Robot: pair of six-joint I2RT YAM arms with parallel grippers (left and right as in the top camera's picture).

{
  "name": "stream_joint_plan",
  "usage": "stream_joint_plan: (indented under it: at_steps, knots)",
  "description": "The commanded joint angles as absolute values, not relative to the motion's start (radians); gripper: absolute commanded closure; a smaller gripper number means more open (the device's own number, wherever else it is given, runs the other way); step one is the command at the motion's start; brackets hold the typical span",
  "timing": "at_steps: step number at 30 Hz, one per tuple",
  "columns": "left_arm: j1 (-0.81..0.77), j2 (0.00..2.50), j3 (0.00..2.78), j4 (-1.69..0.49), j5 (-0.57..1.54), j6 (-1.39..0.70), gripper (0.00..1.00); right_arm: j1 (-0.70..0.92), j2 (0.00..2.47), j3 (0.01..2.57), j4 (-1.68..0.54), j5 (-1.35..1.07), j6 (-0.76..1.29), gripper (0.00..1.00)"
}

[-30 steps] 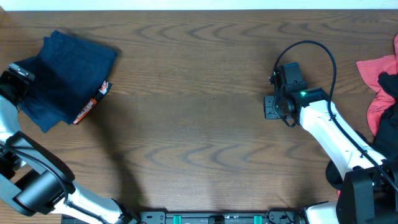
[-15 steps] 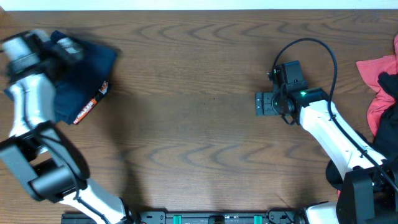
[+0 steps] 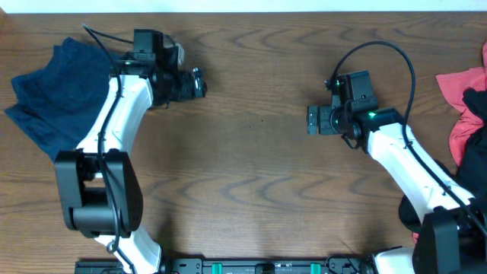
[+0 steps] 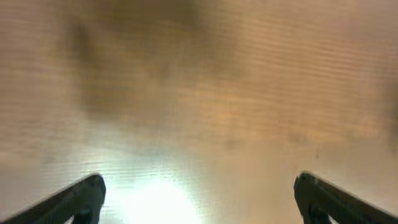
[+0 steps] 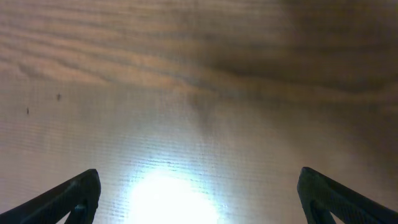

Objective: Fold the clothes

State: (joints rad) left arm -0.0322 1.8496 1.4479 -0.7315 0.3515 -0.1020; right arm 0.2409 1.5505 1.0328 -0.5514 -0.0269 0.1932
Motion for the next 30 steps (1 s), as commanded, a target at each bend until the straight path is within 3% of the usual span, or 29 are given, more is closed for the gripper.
stream_joint_plan:
  at_steps: [1,6,10,12,14,15,21,30]
  knots:
    - [-0.016,1.734,1.446,-0.803,0.301,-0.069,0.02,0.207,1.449,1.046,-0.585,-0.022,0.196,0.01]
    - [-0.036,1.529,1.311,-0.791,0.268,-0.030,0.02,0.211,1.315,1.042,-0.651,0.036,0.283,0.03]
    - [-0.078,1.277,1.088,-0.675,0.181,-0.030,0.02,0.250,1.153,0.994,-0.658,0.144,0.303,0.16]
    - [-0.097,1.147,0.972,-0.601,0.182,-0.043,0.02,0.301,1.043,0.941,-0.633,0.244,0.310,0.16]
    - [-0.115,1.015,0.859,-0.533,0.182,-0.057,0.02,0.358,0.928,0.876,-0.604,0.347,0.348,0.13]
    - [-0.120,0.966,0.816,-0.507,0.182,-0.057,0.02,0.379,0.880,0.848,-0.593,0.377,0.348,0.01]
    - [-0.124,0.775,0.693,-0.462,0.182,-0.057,0.02,0.413,0.665,0.755,-0.614,0.387,0.347,0.01]
    - [-0.124,0.759,0.693,-0.501,0.182,-0.057,0.02,0.413,0.617,0.751,-0.744,0.385,0.348,0.01]
